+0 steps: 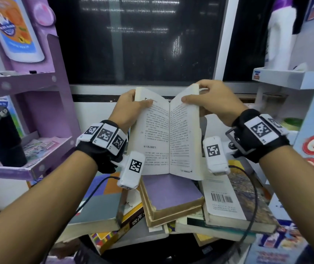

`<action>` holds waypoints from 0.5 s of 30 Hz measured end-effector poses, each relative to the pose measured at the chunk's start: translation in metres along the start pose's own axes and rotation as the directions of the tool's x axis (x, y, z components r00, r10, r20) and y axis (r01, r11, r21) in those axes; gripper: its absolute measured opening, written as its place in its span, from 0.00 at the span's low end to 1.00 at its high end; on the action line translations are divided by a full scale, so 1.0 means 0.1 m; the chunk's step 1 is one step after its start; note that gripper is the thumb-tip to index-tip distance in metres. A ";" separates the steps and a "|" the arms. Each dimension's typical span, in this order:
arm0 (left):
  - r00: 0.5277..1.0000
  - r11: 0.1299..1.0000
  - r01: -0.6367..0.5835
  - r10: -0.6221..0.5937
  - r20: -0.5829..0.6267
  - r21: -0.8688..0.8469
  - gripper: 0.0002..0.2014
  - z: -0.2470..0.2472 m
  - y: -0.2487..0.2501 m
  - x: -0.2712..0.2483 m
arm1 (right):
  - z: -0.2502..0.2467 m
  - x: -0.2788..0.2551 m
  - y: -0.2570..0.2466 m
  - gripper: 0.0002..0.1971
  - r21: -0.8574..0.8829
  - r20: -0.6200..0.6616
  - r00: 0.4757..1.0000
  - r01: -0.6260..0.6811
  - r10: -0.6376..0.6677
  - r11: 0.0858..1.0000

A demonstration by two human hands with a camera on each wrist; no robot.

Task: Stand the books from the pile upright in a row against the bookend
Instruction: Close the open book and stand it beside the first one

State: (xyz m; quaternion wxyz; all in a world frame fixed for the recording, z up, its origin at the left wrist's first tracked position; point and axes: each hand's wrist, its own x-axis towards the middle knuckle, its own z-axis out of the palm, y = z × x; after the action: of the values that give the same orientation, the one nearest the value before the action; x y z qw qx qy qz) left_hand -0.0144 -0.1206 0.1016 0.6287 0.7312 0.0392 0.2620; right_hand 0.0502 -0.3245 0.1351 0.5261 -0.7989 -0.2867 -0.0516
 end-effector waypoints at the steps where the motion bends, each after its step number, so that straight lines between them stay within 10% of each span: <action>1: 1.000 1.000 -0.009 0.009 0.013 0.008 0.11 0.02 0.03 -0.02 | 0.03 -0.03 -0.04 0.16 0.043 0.034 0.999 0.000 -0.002 0.999; 15: 0.984 0.997 -0.064 0.068 0.164 -0.035 0.15 0.05 0.14 -0.14 | 0.53 -0.11 -0.19 0.29 0.039 0.159 0.985 0.054 -0.059 0.998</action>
State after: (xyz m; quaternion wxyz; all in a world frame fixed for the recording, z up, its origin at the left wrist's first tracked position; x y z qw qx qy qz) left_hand -0.0281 -0.1334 0.1099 0.6315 0.7419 -0.0413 0.2217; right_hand 0.0196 -0.2777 0.1235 0.5135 -0.7828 -0.3516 0.0029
